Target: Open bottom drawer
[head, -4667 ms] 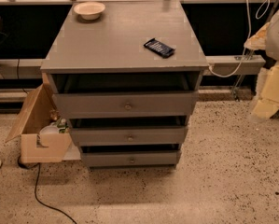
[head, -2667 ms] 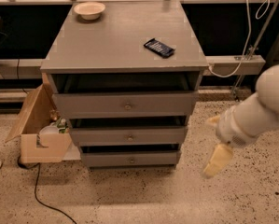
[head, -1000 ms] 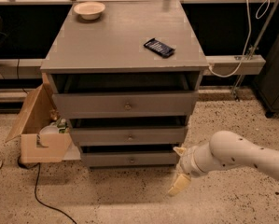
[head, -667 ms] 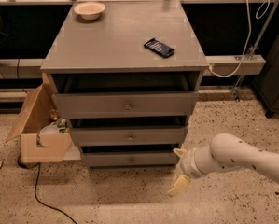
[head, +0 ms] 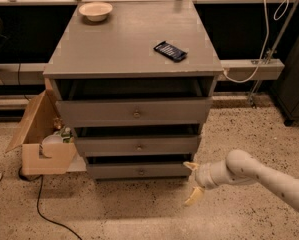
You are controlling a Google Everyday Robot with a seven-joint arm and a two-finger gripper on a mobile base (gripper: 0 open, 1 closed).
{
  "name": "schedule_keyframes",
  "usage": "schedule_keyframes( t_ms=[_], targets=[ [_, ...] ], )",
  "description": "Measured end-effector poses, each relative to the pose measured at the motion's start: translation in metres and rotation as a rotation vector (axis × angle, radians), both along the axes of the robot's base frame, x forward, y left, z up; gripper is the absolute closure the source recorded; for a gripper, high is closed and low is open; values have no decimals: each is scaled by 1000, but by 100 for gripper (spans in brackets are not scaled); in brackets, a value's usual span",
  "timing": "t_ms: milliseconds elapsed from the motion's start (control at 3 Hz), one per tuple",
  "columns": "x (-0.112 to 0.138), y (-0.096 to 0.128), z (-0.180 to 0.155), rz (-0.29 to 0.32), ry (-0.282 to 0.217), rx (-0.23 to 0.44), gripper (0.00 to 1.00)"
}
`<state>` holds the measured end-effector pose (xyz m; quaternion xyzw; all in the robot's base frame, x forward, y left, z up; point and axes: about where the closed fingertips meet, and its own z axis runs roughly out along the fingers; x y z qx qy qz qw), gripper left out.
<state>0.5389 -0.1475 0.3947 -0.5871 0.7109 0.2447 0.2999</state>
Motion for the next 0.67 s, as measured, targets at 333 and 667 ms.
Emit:
schedule_keyframes(
  t_ms=[333,667],
  targets=[
    [16,14,-60,49,40,64,0],
    [31,7,-76,17,33,76,0]
  ],
)
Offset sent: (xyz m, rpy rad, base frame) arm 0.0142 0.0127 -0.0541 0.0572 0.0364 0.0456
